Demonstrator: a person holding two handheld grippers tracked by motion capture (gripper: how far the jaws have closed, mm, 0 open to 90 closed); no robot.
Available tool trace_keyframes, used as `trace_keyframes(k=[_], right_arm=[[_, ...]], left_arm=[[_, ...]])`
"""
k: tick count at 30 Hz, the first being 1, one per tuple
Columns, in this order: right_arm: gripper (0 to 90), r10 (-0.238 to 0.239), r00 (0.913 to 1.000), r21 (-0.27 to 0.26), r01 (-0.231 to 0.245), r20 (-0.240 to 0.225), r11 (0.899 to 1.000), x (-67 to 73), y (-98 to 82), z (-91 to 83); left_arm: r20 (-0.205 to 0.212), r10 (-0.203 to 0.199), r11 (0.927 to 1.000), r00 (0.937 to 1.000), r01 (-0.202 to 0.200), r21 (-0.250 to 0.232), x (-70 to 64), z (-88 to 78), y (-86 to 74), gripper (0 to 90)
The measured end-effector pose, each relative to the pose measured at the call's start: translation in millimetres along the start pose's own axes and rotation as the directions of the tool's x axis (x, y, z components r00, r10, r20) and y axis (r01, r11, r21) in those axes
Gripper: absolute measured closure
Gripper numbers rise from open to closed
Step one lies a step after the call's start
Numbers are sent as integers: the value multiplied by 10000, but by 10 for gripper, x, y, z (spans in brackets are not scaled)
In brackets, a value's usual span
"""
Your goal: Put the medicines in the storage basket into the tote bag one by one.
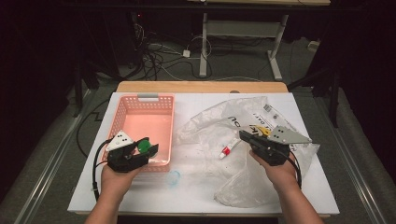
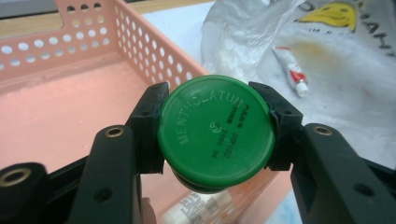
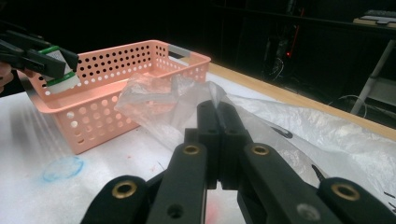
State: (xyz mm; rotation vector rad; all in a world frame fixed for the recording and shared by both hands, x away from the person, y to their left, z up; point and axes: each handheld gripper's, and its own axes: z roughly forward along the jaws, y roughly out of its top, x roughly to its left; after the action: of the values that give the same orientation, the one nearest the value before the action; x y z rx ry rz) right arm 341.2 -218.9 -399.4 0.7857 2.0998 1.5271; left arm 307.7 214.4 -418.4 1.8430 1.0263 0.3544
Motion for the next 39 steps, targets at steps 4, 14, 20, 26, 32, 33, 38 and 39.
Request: trace_keyframes(k=[4, 14, 20, 26, 32, 33, 38, 39], right_arm=[[900, -13, 10000, 0, 13, -23, 10000, 2, 0, 0], [900, 1, 10000, -20, -1, -36, 10000, 3, -1, 4], [900, 31, 10000, -32, -31, -53, 10000, 0, 0, -7], [900, 63, 10000, -44, -64, -50, 10000, -3, -1, -15], [900, 67, 10000, -70, -67, -52, 10000, -6, -6, -16], [900, 45, 10000, -75, -45, -37, 10000, -6, -6, -19], [900, 78, 10000, 0, -78, 11, 10000, -7, -11, -18], [900, 64, 10000, 28, -64, -1, 10000, -3, -12, -15]], left_arm=[[191, 151, 9998, 9997, -149, -139, -70, -15, 37, 495], [819, 614, 9977, 9947, -589, -325, -308, 52, 81, 495], [1125, 843, 9963, 9901, -817, -277, -464, 127, 82, 495], [1373, 1038, 9944, 9851, -1004, -318, -611, 187, 84, 495], [1533, 1120, 9937, 9818, -1102, -201, -716, 281, 78, 495], [1611, 1073, 9942, 9811, -1052, -215, -739, 318, 86, 495], [1798, 1412, 9899, 9735, -1409, -145, -878, 486, 169, 495], [1822, 1484, 9888, 9720, -1487, -124, -900, 518, 185, 495]])
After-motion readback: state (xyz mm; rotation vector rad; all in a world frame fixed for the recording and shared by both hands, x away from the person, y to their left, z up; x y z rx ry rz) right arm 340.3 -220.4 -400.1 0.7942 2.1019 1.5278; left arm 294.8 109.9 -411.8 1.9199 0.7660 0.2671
